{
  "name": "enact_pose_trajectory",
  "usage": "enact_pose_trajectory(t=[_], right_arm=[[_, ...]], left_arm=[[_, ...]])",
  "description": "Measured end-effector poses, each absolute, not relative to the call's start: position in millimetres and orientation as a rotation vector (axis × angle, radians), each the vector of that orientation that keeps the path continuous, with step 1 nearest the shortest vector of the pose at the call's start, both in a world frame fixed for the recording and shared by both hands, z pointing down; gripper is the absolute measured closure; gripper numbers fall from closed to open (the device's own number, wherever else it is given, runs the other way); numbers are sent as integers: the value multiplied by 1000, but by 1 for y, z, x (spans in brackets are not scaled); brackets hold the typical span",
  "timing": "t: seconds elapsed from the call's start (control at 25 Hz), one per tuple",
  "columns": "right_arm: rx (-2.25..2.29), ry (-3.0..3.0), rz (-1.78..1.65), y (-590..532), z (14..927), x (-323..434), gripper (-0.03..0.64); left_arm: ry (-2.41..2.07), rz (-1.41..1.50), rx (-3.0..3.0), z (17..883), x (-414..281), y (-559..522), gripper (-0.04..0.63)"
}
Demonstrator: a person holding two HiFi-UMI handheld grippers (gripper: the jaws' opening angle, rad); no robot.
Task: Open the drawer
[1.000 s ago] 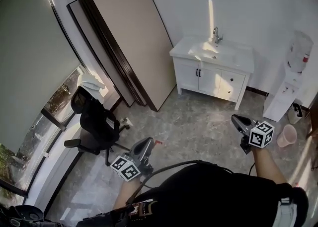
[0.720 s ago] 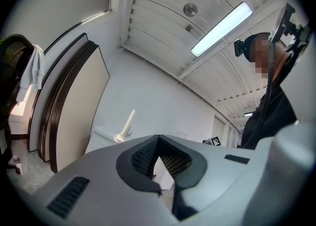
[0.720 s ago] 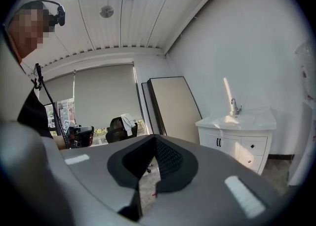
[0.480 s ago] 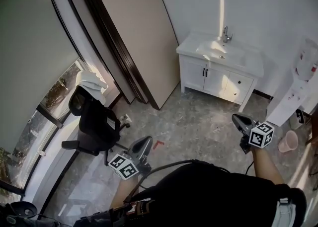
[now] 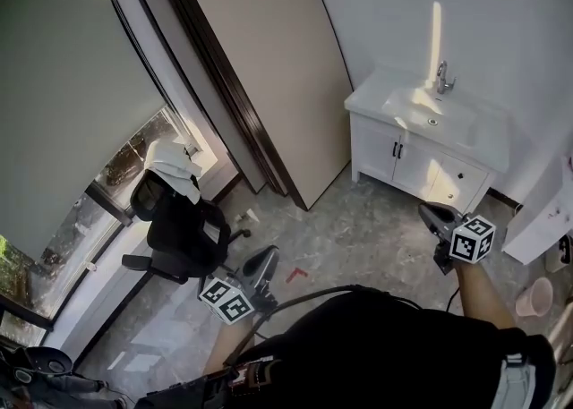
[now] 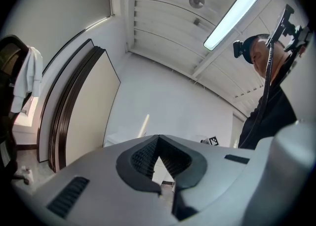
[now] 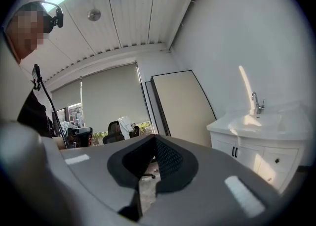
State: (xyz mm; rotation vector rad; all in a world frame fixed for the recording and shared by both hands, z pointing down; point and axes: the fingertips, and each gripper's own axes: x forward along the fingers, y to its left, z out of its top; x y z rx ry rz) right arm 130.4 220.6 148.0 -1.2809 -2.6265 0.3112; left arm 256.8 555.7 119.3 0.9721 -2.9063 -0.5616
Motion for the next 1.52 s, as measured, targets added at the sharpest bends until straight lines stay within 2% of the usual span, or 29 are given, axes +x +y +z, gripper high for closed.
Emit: enact_pose_trajectory(t=[0.32, 0.64, 0.96, 1.52], right_arm=[[-1422, -2594, 218, 176, 130, 29, 615], [-1395, -2589, 252, 151, 145, -32, 615], [-1291, -2634, 217, 178, 151, -82, 615], [-1087, -2745, 250, 302, 124, -190, 615]], left_arm=[[-2949, -592, 883, 112, 163, 490, 595], [-2922, -566, 884, 121, 106, 468, 595], [-2879, -612, 1004, 134, 29, 501, 595], [-2794, -583, 1218, 104, -127, 647, 595]])
